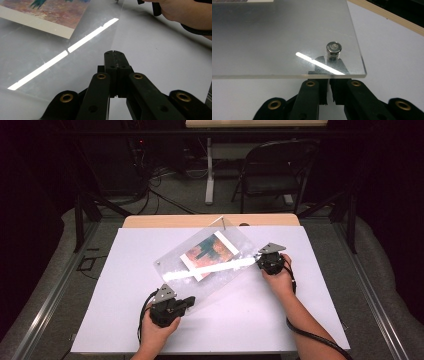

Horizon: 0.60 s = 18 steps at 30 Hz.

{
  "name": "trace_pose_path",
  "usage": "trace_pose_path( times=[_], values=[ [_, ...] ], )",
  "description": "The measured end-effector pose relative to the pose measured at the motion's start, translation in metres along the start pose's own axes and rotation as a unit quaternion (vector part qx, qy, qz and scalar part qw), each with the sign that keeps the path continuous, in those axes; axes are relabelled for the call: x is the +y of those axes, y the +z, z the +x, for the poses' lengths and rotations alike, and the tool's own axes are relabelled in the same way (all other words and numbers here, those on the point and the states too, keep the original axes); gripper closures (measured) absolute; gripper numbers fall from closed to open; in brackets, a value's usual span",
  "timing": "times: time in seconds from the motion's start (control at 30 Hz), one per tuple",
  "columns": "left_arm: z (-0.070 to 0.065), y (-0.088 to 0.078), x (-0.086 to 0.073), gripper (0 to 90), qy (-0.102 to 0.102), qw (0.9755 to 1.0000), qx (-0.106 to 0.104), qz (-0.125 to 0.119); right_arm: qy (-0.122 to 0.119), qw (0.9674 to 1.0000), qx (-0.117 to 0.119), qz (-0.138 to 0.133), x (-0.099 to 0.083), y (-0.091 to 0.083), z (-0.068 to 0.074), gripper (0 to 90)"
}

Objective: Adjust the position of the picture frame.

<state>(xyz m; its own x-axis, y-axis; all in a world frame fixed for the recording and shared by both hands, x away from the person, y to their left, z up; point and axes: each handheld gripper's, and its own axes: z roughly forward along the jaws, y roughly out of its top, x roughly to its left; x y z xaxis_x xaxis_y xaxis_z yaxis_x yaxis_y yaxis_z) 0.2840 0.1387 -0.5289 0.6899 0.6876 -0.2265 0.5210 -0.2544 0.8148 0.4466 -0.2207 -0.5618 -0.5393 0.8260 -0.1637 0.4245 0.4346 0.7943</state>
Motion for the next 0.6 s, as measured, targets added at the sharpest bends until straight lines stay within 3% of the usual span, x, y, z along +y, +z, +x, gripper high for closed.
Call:
trace_pose_path(
  times=[0.23, 0.43, 0.53, 0.6],
  values=[
    [-0.005, 0.01, 0.002, 90.0, 0.007, 0.9998, -0.011, 0.013, -0.017, 0.9997, 0.014, 0.01, -0.001, -0.018, 0.008, 85.3],
    [-0.015, 0.021, 0.004, 90.0, 0.026, 0.9989, -0.017, 0.036, -0.025, 0.9994, 0.02, 0.013, 0.0, -0.034, 0.017, 85.4],
    [-0.018, 0.028, 0.004, 90.0, 0.038, 0.9979, -0.013, 0.051, -0.026, 0.9993, 0.024, 0.012, 0.0, -0.043, 0.023, 85.4],
    [-0.019, 0.031, 0.003, 90.0, 0.036, 0.9976, -0.007, 0.059, -0.027, 0.9992, 0.026, 0.011, 0.0, -0.047, 0.026, 85.4]
  ],
)
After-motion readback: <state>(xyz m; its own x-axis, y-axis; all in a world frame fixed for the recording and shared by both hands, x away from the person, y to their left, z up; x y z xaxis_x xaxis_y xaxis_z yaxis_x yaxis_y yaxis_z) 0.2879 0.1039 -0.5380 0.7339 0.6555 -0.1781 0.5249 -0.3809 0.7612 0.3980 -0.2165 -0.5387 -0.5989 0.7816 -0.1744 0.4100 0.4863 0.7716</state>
